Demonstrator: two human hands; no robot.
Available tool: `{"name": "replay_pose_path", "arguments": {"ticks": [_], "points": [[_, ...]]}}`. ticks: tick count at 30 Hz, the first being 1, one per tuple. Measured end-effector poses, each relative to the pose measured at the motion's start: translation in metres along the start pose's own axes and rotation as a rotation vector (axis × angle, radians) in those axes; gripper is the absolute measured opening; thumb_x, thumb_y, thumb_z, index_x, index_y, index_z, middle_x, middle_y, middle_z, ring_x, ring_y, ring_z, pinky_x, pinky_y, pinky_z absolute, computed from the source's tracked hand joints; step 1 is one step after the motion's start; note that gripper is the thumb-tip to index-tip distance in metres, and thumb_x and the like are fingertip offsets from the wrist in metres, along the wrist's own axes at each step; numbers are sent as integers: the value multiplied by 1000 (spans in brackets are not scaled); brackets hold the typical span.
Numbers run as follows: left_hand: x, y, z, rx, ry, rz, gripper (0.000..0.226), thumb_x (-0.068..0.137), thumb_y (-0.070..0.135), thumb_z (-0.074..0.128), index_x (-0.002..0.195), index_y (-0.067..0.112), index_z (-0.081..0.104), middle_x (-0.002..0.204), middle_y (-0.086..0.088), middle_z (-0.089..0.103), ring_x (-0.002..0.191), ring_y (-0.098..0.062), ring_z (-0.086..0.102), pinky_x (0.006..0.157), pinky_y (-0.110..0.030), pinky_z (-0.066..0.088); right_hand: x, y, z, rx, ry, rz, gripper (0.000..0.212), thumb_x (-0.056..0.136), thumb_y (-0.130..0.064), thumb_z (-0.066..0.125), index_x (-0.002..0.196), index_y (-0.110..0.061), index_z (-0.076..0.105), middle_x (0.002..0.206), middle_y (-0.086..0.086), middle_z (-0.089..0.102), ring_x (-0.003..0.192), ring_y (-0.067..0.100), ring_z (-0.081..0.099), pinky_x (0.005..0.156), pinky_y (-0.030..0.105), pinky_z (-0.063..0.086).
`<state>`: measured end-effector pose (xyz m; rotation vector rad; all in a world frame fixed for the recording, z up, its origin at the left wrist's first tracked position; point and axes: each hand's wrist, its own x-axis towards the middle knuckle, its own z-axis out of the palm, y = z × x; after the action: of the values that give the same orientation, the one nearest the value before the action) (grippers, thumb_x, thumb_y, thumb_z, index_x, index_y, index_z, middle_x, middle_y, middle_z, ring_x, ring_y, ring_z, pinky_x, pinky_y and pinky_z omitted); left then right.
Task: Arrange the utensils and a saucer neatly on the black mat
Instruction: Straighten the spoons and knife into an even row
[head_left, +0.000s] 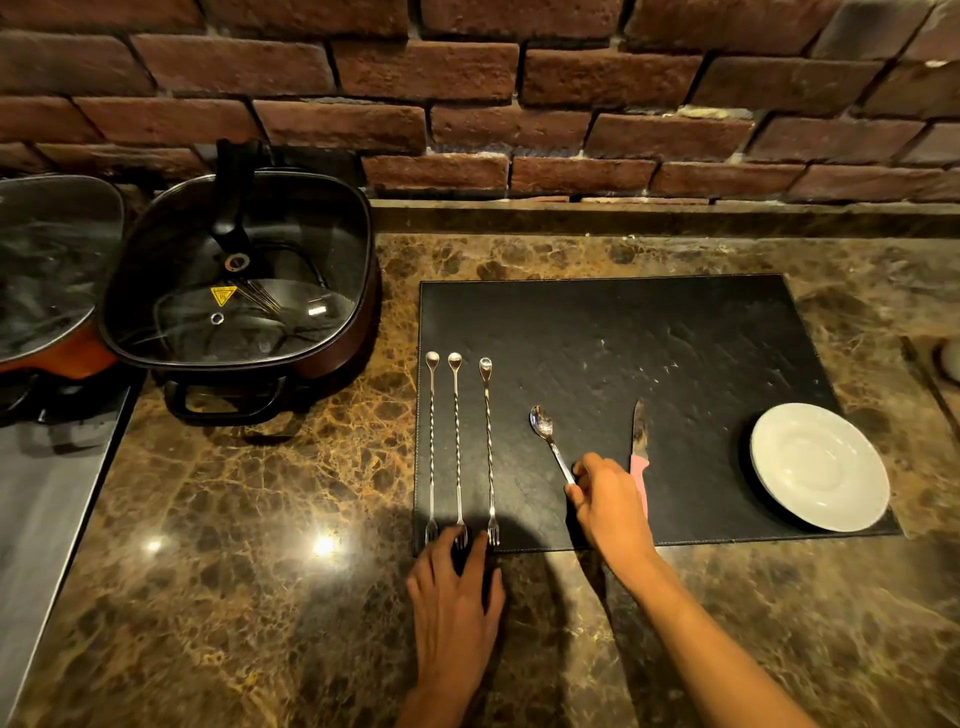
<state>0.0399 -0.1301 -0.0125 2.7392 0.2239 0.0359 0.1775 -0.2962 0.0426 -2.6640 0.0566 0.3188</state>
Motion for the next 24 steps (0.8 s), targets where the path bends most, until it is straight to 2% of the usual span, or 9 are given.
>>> {"name": "replay_pose_path", "arguments": {"ticks": [3, 6, 8, 11, 13, 14, 18, 24], "points": [[0, 2, -2, -44, 21, 9, 58, 68, 30, 87, 122, 21, 67, 129, -11, 48, 113, -27, 47, 79, -47, 56, -1, -1, -1, -1, -12, -8, 9, 87, -12, 61, 96, -8, 60, 93, 10, 64, 84, 28, 59, 74, 34, 41], [-2, 12, -6, -83, 2, 131, 46, 84, 38, 63, 127, 24, 58, 130, -9, 48, 114, -24, 48, 78, -43, 58, -1, -4, 0, -9, -22, -11, 9, 88, -11, 59, 95, -6, 60, 94, 13, 63, 86, 32, 60, 74, 37, 44], [-6, 22, -6, -84, -83, 266, 47, 84, 41, 54, 127, 24, 59, 132, -8, 50, 116, -24, 49, 82, -40, 58, 0, -6, 0, -29, -24, -8, 8, 88, -11, 56, 92, -5, 60, 92, 15, 63, 86, 35, 61, 74, 40, 44], [-7, 39, -2, -6, -262, 487, 54, 78, 49, 59, 127, 28, 65, 139, -9, 59, 126, -27, 56, 96, -39, 56, 4, -13, 1, -42, -27, -14, 8, 88, -10, 53, 89, -3, 58, 92, 19, 62, 87, 41, 59, 73, 45, 44], [-5, 49, 1, 83, -378, 591, 59, 74, 58, 60, 127, 33, 62, 144, -9, 60, 134, -28, 56, 110, -43, 42, 10, -18, 0, -46, -24, -16, 9, 88, -10, 52, 89, -2, 57, 94, 21, 61, 88, 43, 59, 72, 46, 45], [-3, 51, 3, 133, -418, 619, 61, 74, 62, 58, 129, 35, 58, 147, -9, 58, 137, -28, 54, 112, -45, 35, 14, -21, -1, -46, -23, -20, 9, 88, -10, 52, 90, -2, 57, 94, 21, 61, 89, 43, 59, 72, 46, 46], [4, 50, 9, 236, -484, 588, 78, 80, 70, 49, 149, 36, 42, 154, -13, 50, 144, -34, 46, 113, -53, 24, 29, -30, -3, -52, -18, -28, 11, 88, -11, 51, 93, -3, 58, 96, 21, 62, 90, 44, 60, 70, 44, 47], [1, 46, 22, 207, -431, 580, 83, 81, 69, 51, 154, 33, 35, 161, -14, 40, 151, -37, 27, 117, -58, 19, 34, -33, 0, -52, -10, -33, 11, 90, -11, 51, 96, -5, 59, 98, 18, 61, 90, 42, 60, 69, 43, 46]]}}
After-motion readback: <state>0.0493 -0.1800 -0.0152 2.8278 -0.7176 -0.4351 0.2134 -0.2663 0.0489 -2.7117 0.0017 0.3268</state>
